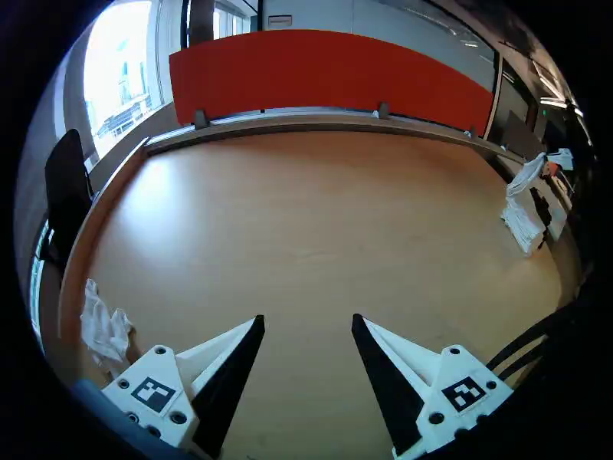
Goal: Fold towel
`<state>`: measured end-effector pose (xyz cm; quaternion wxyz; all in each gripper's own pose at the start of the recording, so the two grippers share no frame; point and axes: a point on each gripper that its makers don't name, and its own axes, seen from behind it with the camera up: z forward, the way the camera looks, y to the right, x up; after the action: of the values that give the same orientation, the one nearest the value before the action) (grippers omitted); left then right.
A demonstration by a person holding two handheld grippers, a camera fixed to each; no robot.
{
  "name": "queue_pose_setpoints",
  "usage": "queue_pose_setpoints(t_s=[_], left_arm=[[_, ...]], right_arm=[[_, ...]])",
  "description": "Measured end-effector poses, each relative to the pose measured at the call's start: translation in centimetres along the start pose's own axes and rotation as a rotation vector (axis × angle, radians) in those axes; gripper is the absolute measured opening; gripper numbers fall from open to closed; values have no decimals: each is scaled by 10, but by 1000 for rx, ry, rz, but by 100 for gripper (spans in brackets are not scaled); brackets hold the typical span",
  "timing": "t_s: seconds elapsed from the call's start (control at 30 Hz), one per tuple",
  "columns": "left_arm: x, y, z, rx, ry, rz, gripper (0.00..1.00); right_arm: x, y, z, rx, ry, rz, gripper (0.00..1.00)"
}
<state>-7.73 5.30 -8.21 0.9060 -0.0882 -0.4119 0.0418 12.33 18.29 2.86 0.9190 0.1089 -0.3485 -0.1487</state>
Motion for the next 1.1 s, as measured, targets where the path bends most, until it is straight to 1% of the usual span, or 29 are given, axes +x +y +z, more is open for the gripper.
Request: queue_pose_setpoints(t_s=[0.27, 0.47, 0.8, 1.1], left_arm=[[2, 1, 0, -3, 0, 10, 84], [1, 4, 0, -6, -2, 16, 84], [1, 3, -3, -1, 1, 21, 84], [-2, 0, -6, 9, -1, 26, 84]], right_arm=[[-50, 12, -14, -31, -62, 46, 4], [-81, 16, -17, -45, -107, 73, 4], [-119, 17, -16, -58, -161, 99, 4], [-145, 22, -12, -72, -195, 141, 4]])
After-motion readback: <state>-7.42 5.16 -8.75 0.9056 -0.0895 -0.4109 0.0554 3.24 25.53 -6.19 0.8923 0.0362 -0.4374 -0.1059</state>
